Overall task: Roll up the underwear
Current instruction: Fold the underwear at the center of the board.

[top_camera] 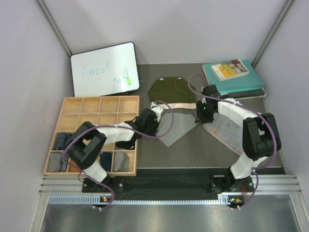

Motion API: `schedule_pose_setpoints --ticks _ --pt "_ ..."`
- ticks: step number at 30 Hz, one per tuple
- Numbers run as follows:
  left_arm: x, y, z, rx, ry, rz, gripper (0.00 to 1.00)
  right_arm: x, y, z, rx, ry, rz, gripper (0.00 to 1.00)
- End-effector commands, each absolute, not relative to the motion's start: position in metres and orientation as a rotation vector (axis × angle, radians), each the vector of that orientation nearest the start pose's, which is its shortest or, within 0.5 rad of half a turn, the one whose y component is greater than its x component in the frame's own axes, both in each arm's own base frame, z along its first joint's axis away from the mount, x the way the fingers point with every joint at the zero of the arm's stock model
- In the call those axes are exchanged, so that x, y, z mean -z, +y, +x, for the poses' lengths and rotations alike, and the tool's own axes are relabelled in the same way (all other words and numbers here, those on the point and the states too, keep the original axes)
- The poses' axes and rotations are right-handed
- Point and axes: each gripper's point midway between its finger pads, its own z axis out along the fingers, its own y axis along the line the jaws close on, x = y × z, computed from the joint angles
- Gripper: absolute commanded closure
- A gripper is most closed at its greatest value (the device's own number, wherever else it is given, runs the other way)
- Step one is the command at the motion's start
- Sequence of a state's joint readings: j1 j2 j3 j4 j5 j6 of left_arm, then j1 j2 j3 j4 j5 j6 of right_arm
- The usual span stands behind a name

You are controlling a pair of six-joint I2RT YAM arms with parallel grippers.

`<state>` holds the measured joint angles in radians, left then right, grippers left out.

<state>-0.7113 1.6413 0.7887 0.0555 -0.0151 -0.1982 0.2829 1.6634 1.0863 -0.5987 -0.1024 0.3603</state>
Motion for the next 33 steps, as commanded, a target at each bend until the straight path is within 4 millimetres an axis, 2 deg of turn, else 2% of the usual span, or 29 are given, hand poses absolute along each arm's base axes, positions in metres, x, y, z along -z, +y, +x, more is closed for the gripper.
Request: schedule_pose_setpoints --ticks 1,10,16,21,33 --pt "-0.055 -0.277 0.292 0.475 2.183 0.666 1.0 -0.065 0.125 0.322 -0.329 2.727 0.102 0.59" --pt "-0.071 -0.303 0.274 0.463 2.102 0.766 1.0 -0.065 0.123 0.315 -0.33 2.722 0.111 0.59" --pt "-0.068 -0.319 0.258 0.467 2.092 0.836 1.0 -0.067 0.123 0.312 -0.336 2.713 0.116 0.59" --pt "-0.075 -0.331 0.245 0.518 2.058 0.857 1.0 -0.068 0.123 0.311 -0.342 2.708 0.118 0.59" --pt "-0.061 -0.336 0.223 0.524 2.056 0.923 1.0 -0.066 0.125 0.309 -0.369 2.702 0.122 0.59"
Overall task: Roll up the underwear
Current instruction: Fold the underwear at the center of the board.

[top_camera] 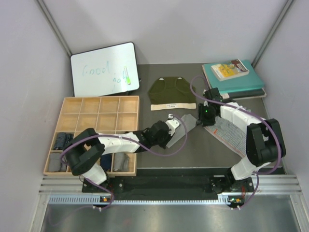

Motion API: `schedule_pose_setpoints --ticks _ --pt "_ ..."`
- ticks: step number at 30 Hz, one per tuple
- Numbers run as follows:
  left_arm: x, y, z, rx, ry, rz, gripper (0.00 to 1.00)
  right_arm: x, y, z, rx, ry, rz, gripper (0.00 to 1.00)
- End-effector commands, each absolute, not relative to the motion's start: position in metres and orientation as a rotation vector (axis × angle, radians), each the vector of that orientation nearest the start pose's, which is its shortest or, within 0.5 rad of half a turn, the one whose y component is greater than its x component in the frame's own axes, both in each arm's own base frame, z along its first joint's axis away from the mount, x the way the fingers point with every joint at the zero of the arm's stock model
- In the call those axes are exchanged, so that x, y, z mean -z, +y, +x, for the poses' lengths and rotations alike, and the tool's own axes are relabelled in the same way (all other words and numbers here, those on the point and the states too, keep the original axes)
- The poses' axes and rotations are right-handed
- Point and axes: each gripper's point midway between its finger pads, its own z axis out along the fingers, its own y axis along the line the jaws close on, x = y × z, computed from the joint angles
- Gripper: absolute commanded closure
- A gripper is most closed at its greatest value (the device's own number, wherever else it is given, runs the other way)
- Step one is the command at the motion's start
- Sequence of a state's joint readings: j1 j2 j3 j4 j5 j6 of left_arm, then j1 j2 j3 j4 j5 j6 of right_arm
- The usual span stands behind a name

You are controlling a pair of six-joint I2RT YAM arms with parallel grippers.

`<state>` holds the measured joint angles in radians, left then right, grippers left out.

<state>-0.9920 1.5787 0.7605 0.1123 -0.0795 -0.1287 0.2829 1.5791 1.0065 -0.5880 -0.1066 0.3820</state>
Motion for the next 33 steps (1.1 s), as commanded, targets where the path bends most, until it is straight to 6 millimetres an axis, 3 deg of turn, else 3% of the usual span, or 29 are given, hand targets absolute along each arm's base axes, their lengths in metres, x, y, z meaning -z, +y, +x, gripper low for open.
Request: schedule_pose_setpoints --ticks 1,12,13,15,17,18,19,27,33 --pt "-0.061 -0.337 0.222 0.524 2.055 0.925 1.0 -0.066 0.126 0.309 -0.374 2.701 0.119 0.59" --pt "-0.052 -0.342 0.21 0.529 2.067 0.96 1.0 -0.065 0.128 0.307 -0.39 2.705 0.121 0.58" --pt "-0.051 -0.342 0.209 0.53 2.072 0.956 0.98 -0.066 0.128 0.307 -0.395 2.704 0.12 0.57" --pt "-0.054 -0.343 0.207 0.548 2.085 0.945 0.79 -0.068 0.129 0.307 -0.405 2.7 0.12 0.56" --pt "-0.061 -0.347 0.202 0.597 2.07 0.941 0.68 -0.069 0.13 0.307 -0.412 2.698 0.118 0.55" --pt "-0.06 -0.346 0.198 0.621 2.074 0.934 0.57 -0.07 0.13 0.307 -0.413 2.695 0.119 0.55" --pt "-0.065 -0.349 0.197 0.652 2.054 0.925 0.54 -0.071 0.131 0.307 -0.415 2.692 0.117 0.55" --pt "-0.074 -0.354 0.178 0.794 2.057 0.922 0.52 -0.077 0.15 0.308 -0.535 2.669 0.131 0.55" --pt "-0.095 -0.343 0.2 0.759 2.038 0.811 0.47 -0.082 0.191 0.312 -0.611 2.65 0.059 0.54"
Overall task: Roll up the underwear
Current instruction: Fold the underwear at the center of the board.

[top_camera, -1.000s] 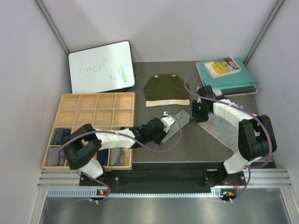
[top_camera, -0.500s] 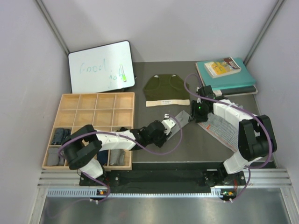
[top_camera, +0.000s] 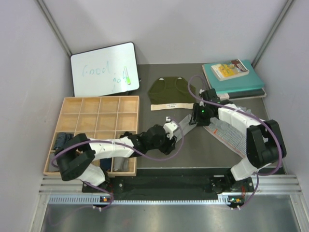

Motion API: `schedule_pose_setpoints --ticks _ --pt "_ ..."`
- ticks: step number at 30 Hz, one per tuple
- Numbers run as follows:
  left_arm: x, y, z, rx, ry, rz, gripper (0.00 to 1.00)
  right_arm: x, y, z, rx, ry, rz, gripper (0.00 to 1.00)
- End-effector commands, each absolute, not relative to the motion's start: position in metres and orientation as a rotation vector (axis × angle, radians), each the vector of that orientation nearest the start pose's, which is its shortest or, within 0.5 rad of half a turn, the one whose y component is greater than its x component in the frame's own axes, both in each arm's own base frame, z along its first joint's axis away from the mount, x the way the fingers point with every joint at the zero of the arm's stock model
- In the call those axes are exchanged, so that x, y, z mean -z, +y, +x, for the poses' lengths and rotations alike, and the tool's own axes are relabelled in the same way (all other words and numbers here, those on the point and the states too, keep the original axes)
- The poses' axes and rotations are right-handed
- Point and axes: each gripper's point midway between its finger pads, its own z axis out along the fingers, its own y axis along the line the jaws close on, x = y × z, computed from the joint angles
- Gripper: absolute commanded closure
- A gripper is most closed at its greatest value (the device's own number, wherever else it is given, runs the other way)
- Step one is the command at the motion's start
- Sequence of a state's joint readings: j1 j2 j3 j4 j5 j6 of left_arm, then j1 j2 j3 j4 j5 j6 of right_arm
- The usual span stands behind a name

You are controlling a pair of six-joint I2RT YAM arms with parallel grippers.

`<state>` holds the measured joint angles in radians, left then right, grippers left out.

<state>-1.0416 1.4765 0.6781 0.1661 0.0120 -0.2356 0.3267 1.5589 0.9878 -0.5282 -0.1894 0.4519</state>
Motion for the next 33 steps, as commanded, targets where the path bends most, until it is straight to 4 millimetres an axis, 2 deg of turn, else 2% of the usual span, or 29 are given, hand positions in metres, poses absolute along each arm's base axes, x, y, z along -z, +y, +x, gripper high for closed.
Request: schedule_pose_setpoints --ticks 1,3,4,6,8,9,11,17,27,33 --pt "-0.096 -0.338 0.207 0.753 2.041 0.784 0.47 -0.078 0.2 0.31 -0.621 2.661 0.039 0.54" --pt "-0.098 -0.331 0.211 0.767 2.038 0.754 0.47 -0.084 0.215 0.316 -0.673 2.622 0.024 0.54" --pt "-0.1 -0.325 0.219 0.759 2.036 0.718 0.47 -0.085 0.225 0.315 -0.696 2.617 0.004 0.54" --pt "-0.096 -0.317 0.227 0.742 2.057 0.68 0.48 -0.095 0.24 0.321 -0.753 2.572 -0.011 0.54" --pt "-0.089 -0.307 0.237 0.712 2.093 0.636 0.48 -0.092 0.252 0.321 -0.784 2.576 -0.03 0.54" --pt "-0.087 -0.305 0.241 0.693 2.103 0.618 0.5 -0.097 0.259 0.324 -0.803 2.567 -0.045 0.54" --pt "-0.079 -0.301 0.246 0.682 2.127 0.598 0.51 -0.089 0.268 0.323 -0.804 2.595 -0.066 0.54" --pt "-0.061 -0.297 0.253 0.658 2.165 0.565 0.53 -0.082 0.288 0.32 -0.855 2.615 -0.104 0.54" --pt "-0.036 -0.299 0.252 0.674 2.224 0.564 0.55 -0.07 0.299 0.312 -0.866 2.65 -0.139 0.54" --pt "-0.027 -0.303 0.243 0.729 2.255 0.58 0.56 -0.06 0.295 0.306 -0.835 2.685 -0.139 0.54"
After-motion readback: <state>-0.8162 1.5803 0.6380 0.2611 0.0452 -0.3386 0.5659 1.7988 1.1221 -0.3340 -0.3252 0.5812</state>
